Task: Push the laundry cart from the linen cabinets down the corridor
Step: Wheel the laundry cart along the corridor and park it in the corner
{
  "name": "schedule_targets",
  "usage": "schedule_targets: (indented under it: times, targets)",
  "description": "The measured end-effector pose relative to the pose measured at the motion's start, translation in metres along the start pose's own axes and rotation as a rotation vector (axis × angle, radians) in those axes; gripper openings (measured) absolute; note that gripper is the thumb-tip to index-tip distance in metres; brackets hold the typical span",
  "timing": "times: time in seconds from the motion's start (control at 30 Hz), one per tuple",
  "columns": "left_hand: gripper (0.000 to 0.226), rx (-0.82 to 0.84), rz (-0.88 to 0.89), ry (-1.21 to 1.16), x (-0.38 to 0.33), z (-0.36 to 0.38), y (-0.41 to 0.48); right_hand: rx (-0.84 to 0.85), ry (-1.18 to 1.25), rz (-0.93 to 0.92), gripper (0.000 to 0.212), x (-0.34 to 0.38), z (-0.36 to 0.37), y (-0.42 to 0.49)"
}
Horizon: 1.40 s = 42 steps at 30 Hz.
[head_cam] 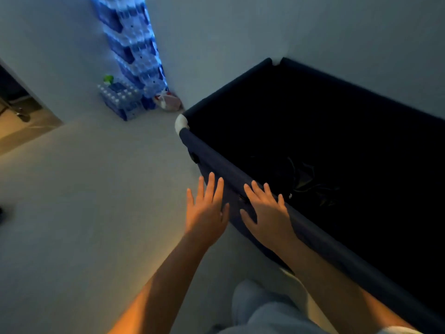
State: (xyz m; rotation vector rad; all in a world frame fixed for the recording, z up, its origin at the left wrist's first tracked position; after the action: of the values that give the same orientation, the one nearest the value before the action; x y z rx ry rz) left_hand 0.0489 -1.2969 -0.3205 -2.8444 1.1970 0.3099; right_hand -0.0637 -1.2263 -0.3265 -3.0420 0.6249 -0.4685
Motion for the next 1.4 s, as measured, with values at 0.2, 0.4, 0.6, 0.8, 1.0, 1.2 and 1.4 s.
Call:
schedule_targets:
  times: [0.2,0.4,0.6,0.8,1.0,1.2,1.4]
  targets:
    - [0.057,-0.006,0.188,0.006,0.052,-0.004,0.075,-0.028,0.071,0.130,0.061,0.024,0.003,0.084]
    - [0.056,0.033,0.297,0.004,0.114,-0.016,0.184,-0.056,0.125,0.271,0.059,0.045,0.007,0.193]
    - [0.054,-0.026,0.415,0.016,0.170,-0.044,0.270,-0.068,0.098,0.337,0.060,0.080,0.007,0.291]
    - [0.055,0.062,0.488,-0.001,0.242,-0.035,0.343,-0.091,0.119,0.542,0.060,0.100,0.019,0.358]
    - [0.053,0.116,0.719,-0.077,0.289,-0.039,0.401,-0.257,0.277,0.773,0.061,0.142,0.006,0.419]
    - [0.054,0.199,0.978,-0.047,0.268,-0.027,0.450,-0.277,0.227,1.067,0.065,0.140,0.018,0.419]
    - [0.056,0.191,1.261,0.064,0.206,-0.004,0.487,-0.323,0.205,1.303,0.068,0.099,0.022,0.418]
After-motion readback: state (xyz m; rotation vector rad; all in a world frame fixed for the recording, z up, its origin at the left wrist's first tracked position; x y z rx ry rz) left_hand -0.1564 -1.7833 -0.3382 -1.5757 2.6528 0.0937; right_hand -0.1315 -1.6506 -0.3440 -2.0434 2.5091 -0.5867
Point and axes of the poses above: each hand's wrist, its own y-axis towards the middle knuckle, its own z-axis out of the palm, x = y × z, the point moved 7 cm from there along y, towards the middle knuckle, and after that the axes turned 5 degrees about z, right-handed, at the moved point
